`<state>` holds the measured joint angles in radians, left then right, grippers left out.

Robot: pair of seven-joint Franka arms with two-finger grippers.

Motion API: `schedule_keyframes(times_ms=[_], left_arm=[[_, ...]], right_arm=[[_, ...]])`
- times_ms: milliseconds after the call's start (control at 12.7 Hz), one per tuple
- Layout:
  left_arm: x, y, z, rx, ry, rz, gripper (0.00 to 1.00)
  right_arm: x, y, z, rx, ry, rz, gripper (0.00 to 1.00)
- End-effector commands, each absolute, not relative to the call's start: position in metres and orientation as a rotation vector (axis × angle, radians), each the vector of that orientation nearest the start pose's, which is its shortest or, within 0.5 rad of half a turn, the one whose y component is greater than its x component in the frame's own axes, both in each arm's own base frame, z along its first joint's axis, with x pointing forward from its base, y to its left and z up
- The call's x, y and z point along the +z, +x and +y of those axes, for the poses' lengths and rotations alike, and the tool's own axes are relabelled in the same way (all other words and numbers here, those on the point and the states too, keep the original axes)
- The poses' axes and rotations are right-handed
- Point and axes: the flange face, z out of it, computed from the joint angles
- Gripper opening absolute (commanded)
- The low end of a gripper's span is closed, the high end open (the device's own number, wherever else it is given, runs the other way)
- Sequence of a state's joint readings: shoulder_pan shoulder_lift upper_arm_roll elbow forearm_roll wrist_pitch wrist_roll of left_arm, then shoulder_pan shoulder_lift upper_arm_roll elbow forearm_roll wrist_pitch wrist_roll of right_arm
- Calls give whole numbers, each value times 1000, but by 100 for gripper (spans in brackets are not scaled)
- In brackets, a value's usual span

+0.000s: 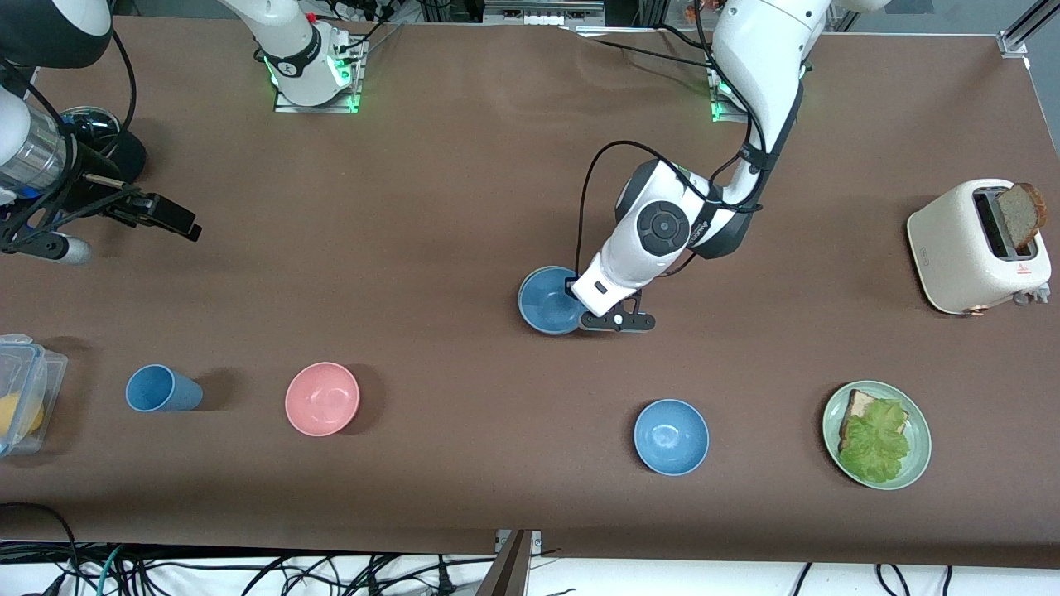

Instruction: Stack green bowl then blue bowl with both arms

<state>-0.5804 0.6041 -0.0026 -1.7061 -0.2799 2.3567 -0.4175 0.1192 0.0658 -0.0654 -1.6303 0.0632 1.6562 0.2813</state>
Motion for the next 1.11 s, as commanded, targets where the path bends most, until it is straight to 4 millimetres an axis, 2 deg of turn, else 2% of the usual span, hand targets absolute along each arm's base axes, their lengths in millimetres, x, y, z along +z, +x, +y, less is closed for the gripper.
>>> schedule_keyframes(times_ms=[0,79,158,316,395,553,632,789,868,1026], left_arm=[[255,571,-380,78,-3344,-47,87],[262,572,-380,77,-3346,-46,100],[271,572,-381,95,-3347,-39,100],[304,583,-384,162,-3345,-21,100],[325,593,-379,188,-3346,-38,100],[381,603,-359,132,-3359,-51,100],[411,611,-335,99,-3371,-96,100],[454,630,-263,110,-3368,-219,100],[474,634,-238,110,-3372,-202,100],[507,637,-177,42,-3296,-32,100]], right_arm=[[570,578,36,72,-3050,358,100],[570,578,36,72,-3050,358,100],[570,578,36,72,-3050,358,100],[571,578,36,69,-3050,358,100],[570,578,36,70,-3048,358,100],[571,578,37,70,-3038,358,100],[571,578,37,72,-3038,358,100],[571,578,37,72,-3037,360,100],[570,578,37,73,-3036,361,100],[570,578,37,72,-3037,360,100]])
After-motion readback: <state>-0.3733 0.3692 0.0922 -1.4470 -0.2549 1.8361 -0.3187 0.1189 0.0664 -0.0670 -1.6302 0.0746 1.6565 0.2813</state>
